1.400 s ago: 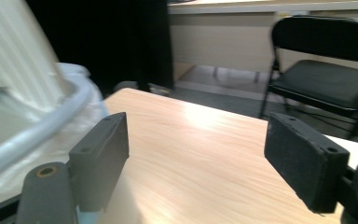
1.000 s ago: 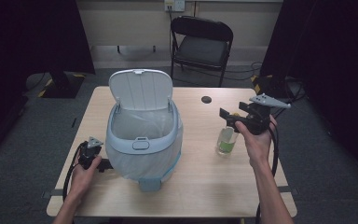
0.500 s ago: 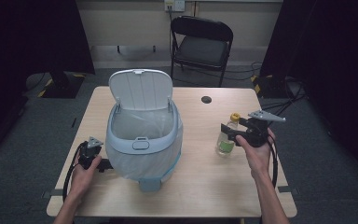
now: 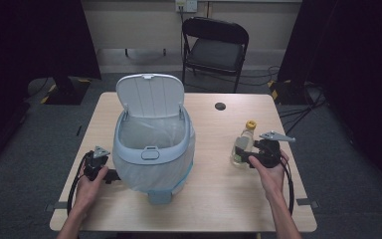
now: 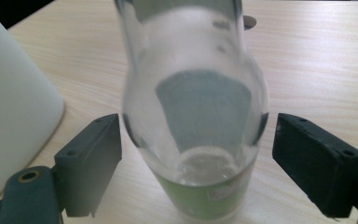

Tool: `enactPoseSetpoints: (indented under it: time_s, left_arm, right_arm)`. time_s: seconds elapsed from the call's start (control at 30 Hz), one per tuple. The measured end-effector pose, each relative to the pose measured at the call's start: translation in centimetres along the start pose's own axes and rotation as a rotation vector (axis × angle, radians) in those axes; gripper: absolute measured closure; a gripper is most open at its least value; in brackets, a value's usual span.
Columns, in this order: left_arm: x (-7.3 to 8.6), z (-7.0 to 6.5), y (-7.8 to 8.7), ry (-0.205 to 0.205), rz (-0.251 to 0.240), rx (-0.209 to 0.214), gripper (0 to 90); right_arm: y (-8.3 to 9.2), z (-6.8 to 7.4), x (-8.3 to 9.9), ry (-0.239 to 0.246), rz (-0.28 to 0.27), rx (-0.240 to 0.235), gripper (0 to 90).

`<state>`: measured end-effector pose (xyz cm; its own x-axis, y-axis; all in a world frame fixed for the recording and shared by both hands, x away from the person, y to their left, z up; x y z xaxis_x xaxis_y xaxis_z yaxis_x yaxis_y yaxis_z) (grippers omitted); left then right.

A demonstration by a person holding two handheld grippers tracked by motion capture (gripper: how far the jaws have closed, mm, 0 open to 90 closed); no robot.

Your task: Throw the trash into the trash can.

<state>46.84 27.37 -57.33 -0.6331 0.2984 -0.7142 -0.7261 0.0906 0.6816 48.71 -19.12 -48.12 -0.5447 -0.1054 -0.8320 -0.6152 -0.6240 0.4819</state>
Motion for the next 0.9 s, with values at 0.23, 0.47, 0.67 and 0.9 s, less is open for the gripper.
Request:
enactPoseSetpoints:
  time_s: [0.23,0.47,0.67,0.9]
  left_arm:
    - [0.0,0.0,0.0,0.000,0.000,0.000,0.3]
    - [0.0,0.0,0.0,0.000,0.000,-0.001,0.3]
    - [0.0,0.0,0.0,0.000,0.000,0.000,0.3]
    - [0.0,0.0,0.0,0.000,0.000,0.000,0.3]
  right_arm:
    - [-1.1,-1.2,2.5,0.002,0.059,0.006,15.3]
    - [-2.3,-1.5,3.5,0.025,0.078,0.012,15.1]
    - [-3.3,-1.9,4.1,0.037,0.089,0.033,15.2]
    - [-3.7,-1.8,3.9,0.041,0.083,0.057,15.6]
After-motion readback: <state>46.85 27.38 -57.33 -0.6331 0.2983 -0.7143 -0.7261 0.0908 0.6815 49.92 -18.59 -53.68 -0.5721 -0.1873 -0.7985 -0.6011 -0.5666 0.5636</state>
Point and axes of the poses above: each handheld gripper's, and its own axes: y roughly backward along the jaws, x roughly out of its underside, z roughly to its left, the point moved 10 cm from there along -y, roughly forward along the jaws, and after that the axes turned 13 degrees about -x, right-handed, at the moved point
